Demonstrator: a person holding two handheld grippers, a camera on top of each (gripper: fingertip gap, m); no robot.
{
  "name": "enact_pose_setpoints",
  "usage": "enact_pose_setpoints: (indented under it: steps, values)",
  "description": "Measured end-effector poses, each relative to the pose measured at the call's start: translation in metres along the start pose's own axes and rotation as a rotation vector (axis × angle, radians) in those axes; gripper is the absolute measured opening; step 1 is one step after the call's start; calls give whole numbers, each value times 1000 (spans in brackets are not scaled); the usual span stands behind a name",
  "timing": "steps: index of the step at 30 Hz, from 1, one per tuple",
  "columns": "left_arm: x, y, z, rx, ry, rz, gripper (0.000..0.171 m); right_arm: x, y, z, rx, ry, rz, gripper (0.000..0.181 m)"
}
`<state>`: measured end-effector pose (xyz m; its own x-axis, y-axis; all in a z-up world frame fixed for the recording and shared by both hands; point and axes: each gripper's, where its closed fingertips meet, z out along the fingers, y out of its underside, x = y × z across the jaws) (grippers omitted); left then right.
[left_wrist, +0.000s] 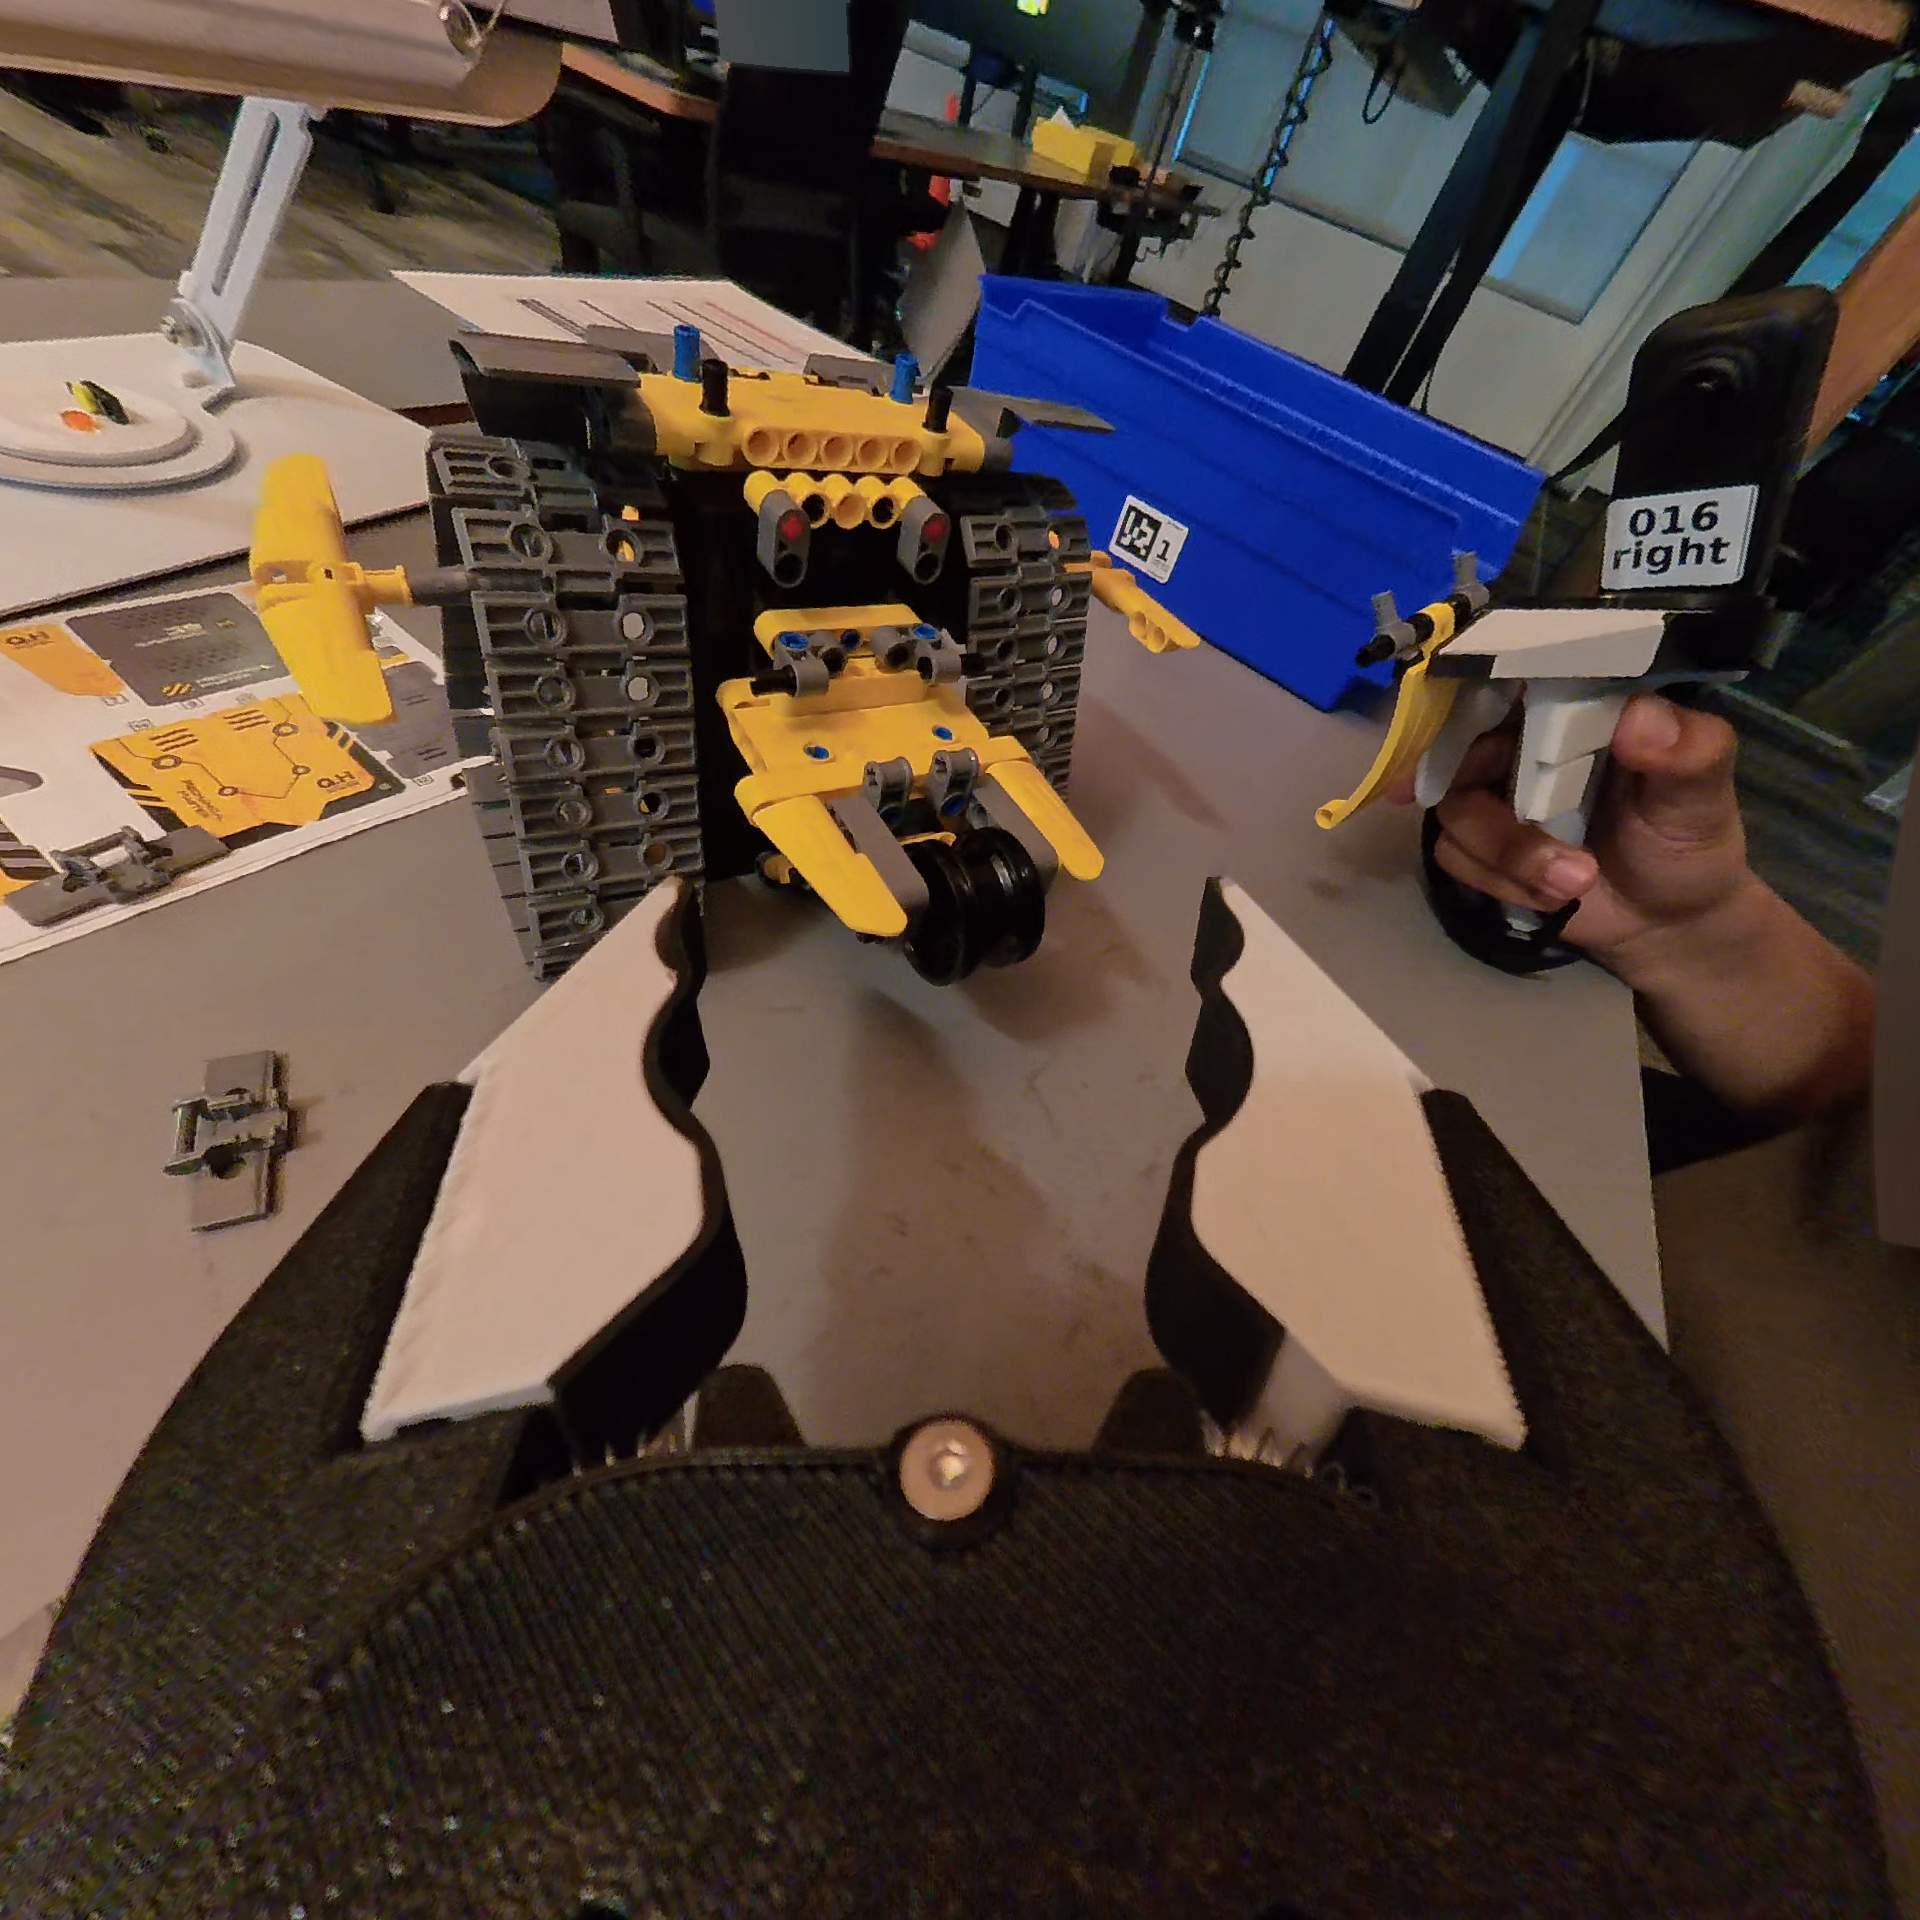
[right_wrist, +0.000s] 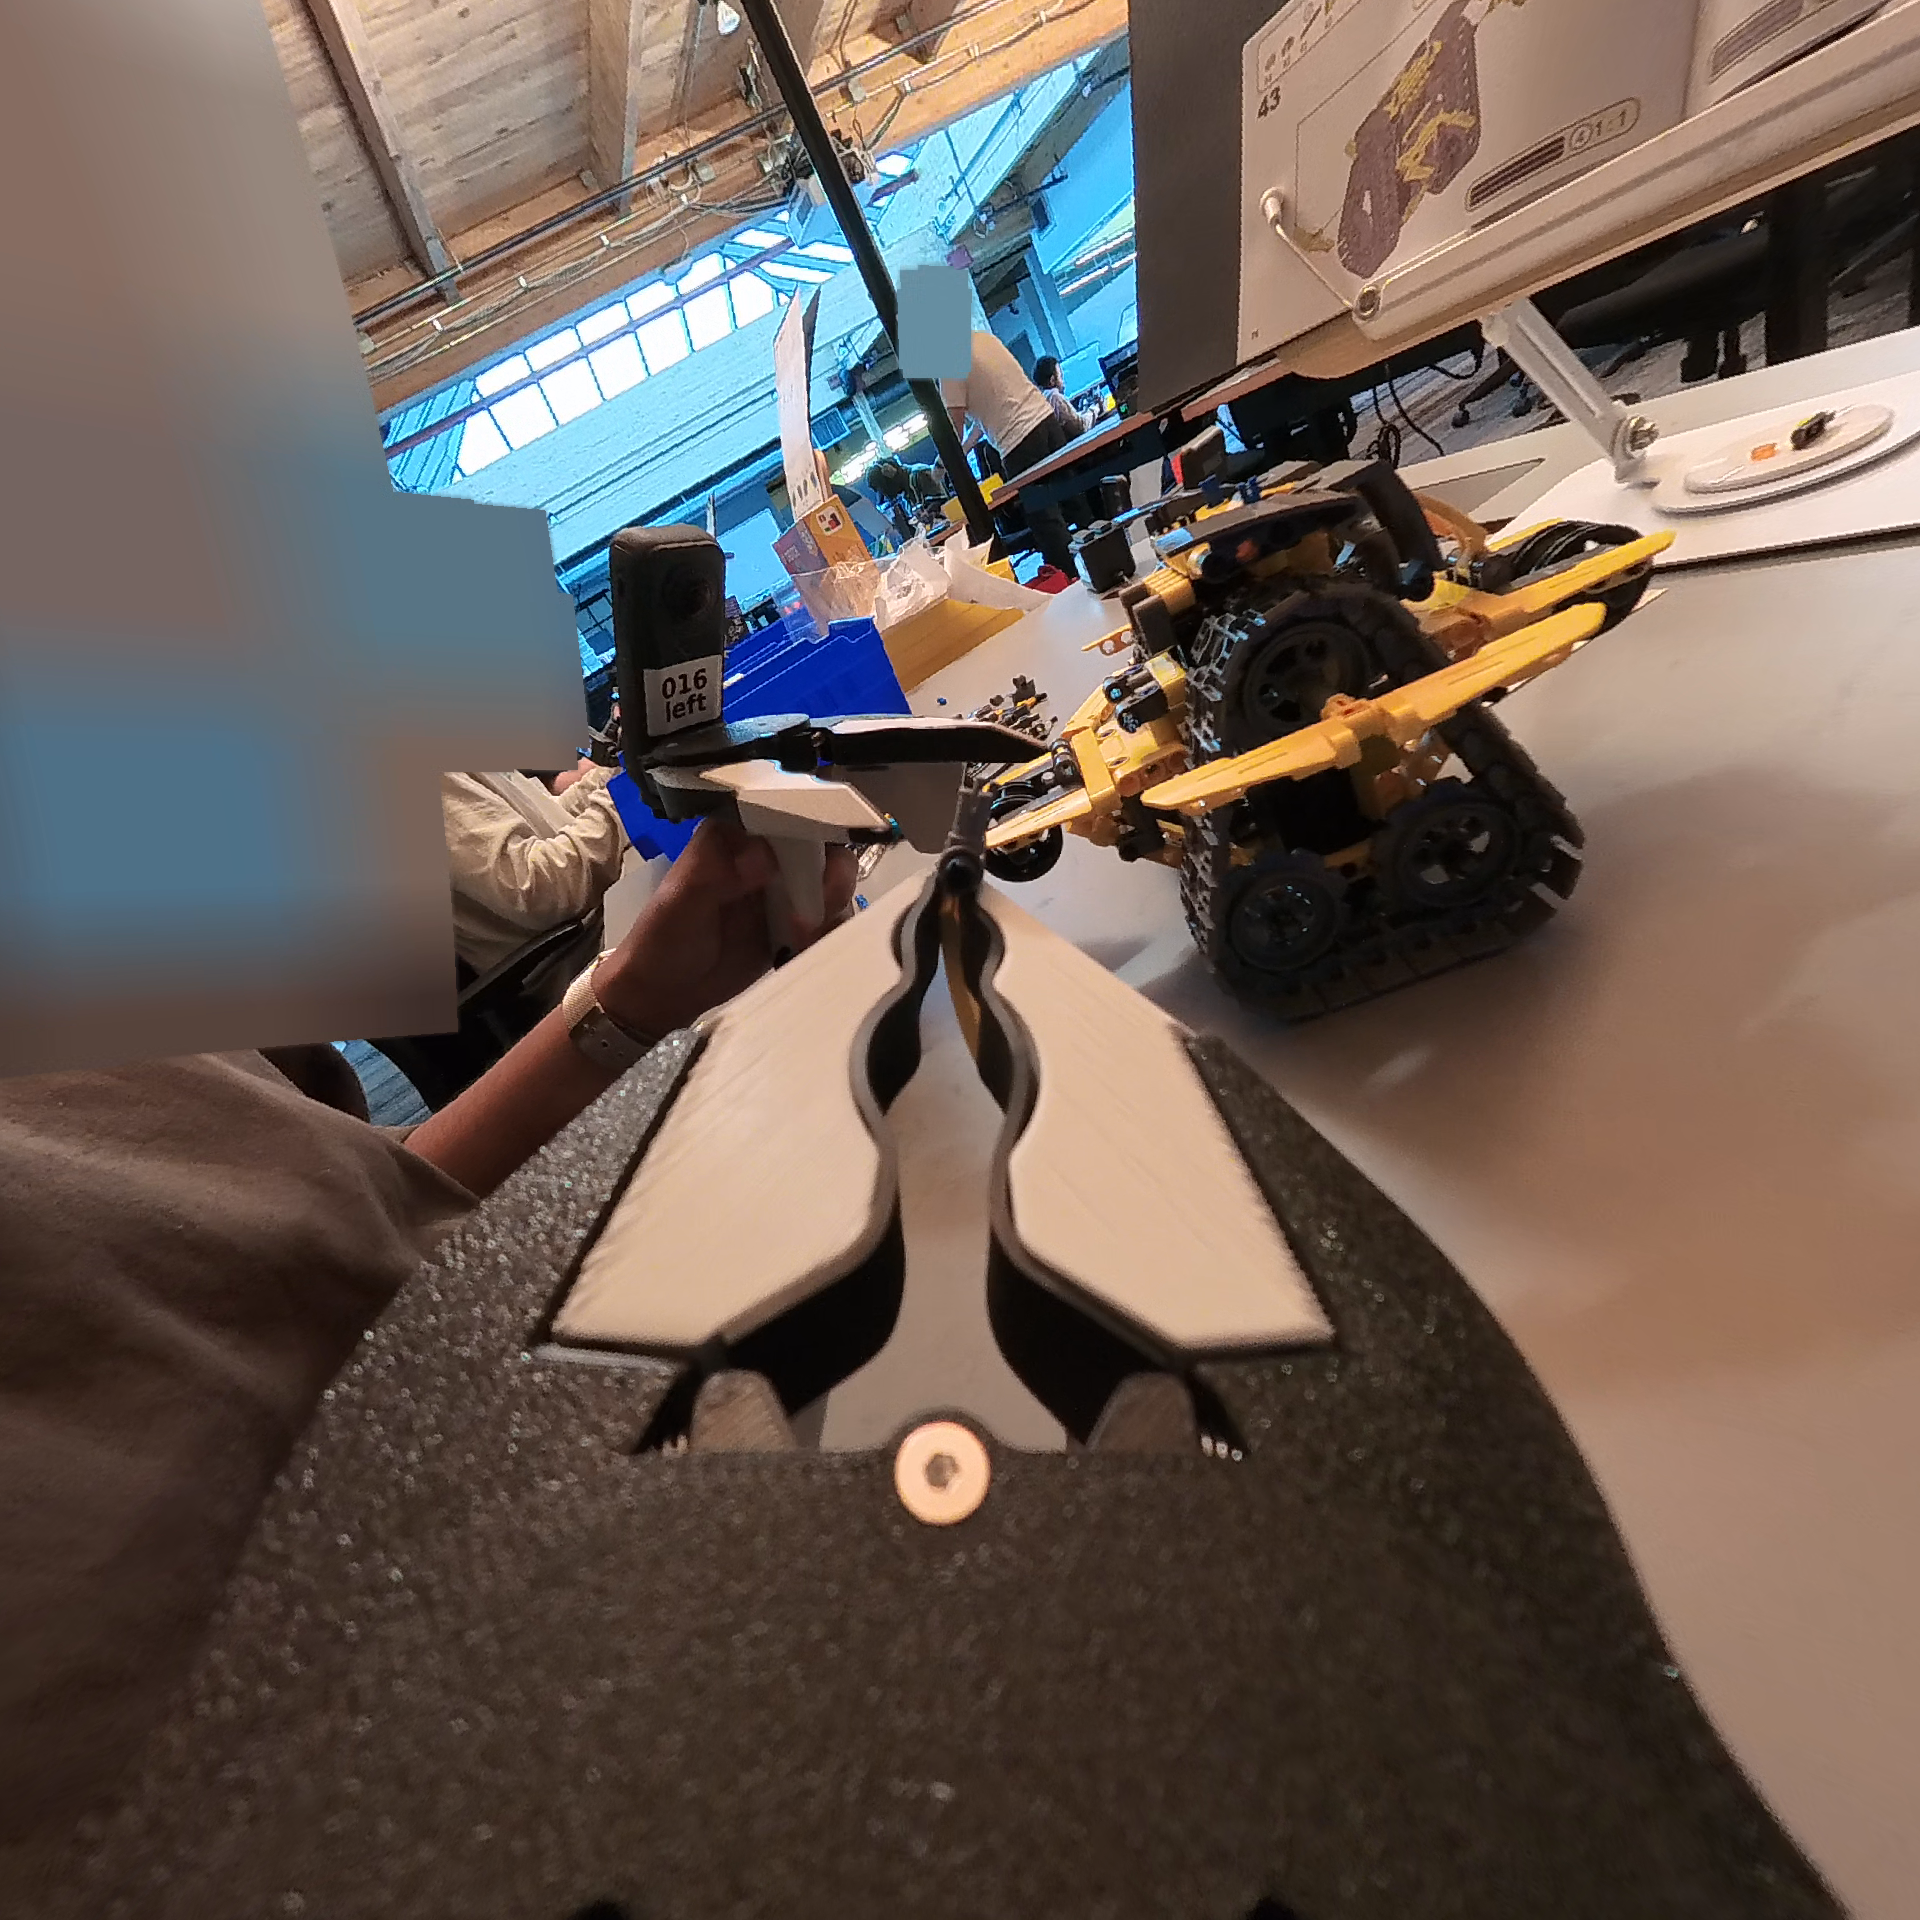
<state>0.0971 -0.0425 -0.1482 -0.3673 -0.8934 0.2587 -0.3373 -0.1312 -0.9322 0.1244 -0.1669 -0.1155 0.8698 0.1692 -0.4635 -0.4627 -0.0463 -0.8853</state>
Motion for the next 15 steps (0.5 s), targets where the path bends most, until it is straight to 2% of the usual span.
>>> enact_pose_setpoints:
  steps: [15]
  values:
    - [-1,3,2,-18,-11,10,92,1,1,0,-7,-1,15,2]
